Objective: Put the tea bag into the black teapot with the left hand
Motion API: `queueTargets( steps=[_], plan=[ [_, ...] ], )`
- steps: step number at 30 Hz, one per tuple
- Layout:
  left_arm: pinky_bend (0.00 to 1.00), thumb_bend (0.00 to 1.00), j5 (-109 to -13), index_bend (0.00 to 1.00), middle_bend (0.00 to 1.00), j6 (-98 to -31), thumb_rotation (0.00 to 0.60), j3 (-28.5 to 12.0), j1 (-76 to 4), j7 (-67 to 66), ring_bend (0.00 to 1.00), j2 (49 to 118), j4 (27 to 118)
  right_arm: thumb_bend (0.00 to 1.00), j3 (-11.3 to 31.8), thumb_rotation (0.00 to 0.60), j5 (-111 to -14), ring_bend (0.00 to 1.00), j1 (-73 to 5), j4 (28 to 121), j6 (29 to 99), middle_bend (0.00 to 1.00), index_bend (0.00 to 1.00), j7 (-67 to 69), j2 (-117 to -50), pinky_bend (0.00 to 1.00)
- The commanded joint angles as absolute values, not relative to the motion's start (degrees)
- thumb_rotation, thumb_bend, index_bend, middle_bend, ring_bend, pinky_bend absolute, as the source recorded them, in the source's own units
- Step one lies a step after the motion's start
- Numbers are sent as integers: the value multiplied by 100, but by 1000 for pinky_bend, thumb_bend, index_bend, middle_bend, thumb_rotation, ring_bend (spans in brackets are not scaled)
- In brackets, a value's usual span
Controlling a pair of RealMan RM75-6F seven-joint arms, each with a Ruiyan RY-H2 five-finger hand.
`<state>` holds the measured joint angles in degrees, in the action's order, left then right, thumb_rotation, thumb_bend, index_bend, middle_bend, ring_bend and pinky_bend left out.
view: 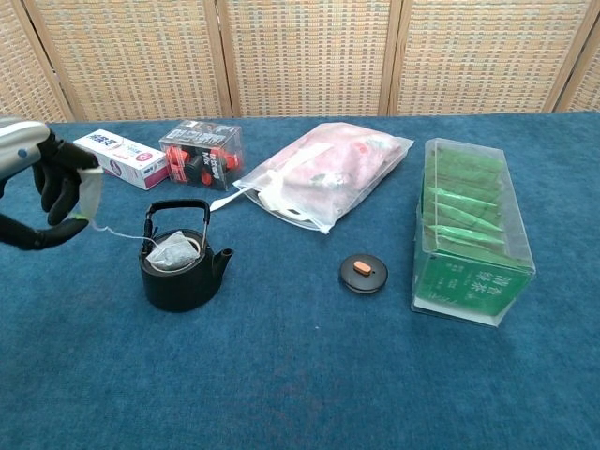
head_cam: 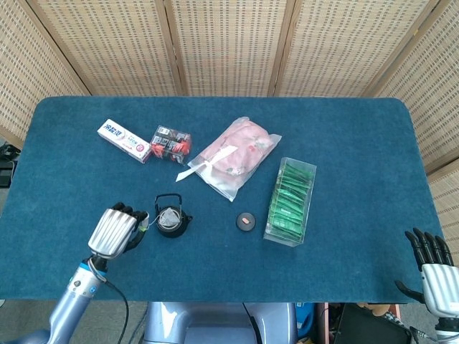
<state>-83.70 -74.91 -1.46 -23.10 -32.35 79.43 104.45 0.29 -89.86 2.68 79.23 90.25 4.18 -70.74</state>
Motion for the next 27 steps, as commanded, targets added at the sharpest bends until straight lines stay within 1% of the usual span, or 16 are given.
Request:
queueTargets(
  steps=[1,5,7,15,22,25,27],
  plan=[
    [446,470,-8509,633,688,-7528,600,56,-2174,-3266,566,7953,10357,71,30,600,-8990,0,263,7928,9023,134,92,412,-7073,84],
    [447,470,-8544,632,687,-7535,600,147,-2108,-3287,566,7989,10281,71,28,600,-8998,0,259,7932,9021,134,91,407,-7073,84],
    [446,470,-8537,614,687,-7518,600,194,-2074,-3333,566,8003,10231,71,29,600,-9005,0,258,7938,9026,134,91,403,-7071,84],
    [446,470,-8424,463,671,-7346,600,351,-1994,-3608,566,7916,10304,71,32,600,-8997,0,257,7962,9021,134,92,382,-7057,83],
    [446,469,-8287,398,667,-7218,600,419,-1958,-3831,566,7842,10471,71,37,600,-9009,0,246,7977,9023,134,92,369,-7052,84],
    [446,470,-8265,331,662,-7170,600,454,-1947,-3926,566,7799,10546,71,37,600,-9011,0,247,7972,9028,134,91,377,-7051,84],
    [446,471,-8242,260,659,-7085,600,472,-1977,-3972,566,7715,10664,71,36,600,-9004,0,254,7970,9034,134,91,384,-7051,83]
  ],
)
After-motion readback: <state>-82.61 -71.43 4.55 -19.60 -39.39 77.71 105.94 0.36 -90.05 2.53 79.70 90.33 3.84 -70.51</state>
